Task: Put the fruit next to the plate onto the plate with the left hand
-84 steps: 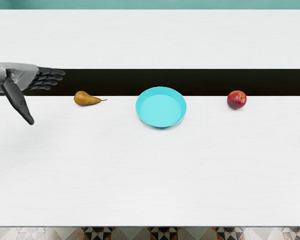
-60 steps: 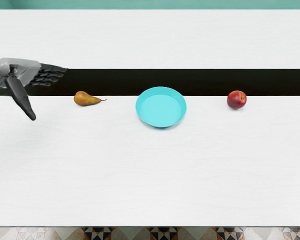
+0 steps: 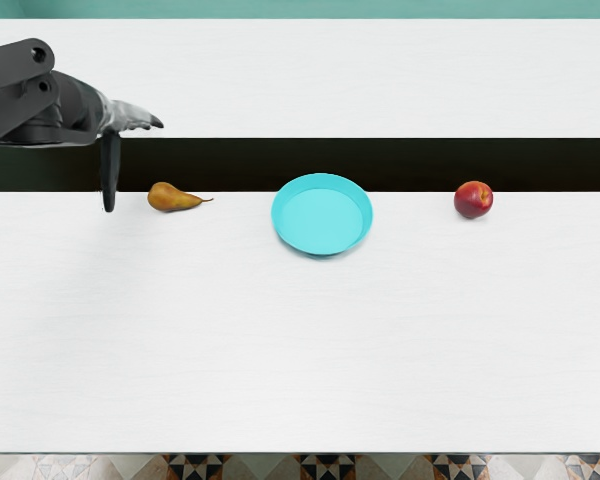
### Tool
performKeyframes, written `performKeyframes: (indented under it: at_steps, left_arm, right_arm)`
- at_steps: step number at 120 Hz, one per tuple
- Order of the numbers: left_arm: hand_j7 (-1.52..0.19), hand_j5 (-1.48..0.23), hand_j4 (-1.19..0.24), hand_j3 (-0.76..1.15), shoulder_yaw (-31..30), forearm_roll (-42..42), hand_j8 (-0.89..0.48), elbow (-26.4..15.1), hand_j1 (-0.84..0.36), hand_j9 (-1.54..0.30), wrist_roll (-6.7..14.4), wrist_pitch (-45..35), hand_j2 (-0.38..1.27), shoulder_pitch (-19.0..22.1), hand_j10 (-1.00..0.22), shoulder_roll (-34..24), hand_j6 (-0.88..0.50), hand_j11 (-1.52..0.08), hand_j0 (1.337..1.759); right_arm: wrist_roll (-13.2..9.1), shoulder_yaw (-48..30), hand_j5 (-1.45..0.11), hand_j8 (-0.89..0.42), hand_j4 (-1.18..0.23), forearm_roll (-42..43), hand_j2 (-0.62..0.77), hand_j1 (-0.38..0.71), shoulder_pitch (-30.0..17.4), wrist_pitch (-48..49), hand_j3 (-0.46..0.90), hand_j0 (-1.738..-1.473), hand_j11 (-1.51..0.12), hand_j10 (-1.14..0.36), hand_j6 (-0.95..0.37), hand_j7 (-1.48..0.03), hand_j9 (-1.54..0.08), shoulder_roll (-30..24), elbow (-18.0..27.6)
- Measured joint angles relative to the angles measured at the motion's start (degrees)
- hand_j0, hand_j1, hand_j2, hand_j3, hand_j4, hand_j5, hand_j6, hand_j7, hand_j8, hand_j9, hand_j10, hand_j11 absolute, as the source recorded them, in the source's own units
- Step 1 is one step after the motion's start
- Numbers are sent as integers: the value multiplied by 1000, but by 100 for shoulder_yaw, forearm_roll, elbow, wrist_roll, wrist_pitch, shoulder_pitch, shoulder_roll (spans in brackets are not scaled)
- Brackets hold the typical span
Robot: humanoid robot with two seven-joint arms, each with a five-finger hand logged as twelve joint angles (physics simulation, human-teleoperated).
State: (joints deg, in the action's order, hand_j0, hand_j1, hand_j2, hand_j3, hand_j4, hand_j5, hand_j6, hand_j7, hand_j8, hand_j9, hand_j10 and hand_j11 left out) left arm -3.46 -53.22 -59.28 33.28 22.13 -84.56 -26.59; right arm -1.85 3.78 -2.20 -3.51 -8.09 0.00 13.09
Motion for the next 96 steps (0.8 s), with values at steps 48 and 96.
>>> performKeyframes:
  at_steps: [48,96]
  left_arm:
    - [-39,-40,-33,0,-1020,-301,-33,901,313,-39,21,-1194,7,14,-32,1253,-34,-39,1658]
    - [-285,-285,-222,0,-1216,-304,-223,1395,87,-285,-25,-1224,46,215,-222,1892,-223,-285,1658]
  right_arm:
    - [0,0,-38,-29,-29,0,-6,-314,-1,0,0,-1658,-38,-29,-29,-38,-38,0,0]
    - [0,0,-38,-29,-29,-1,-6,-314,-1,0,0,-1658,-38,-29,-29,-38,-38,0,0]
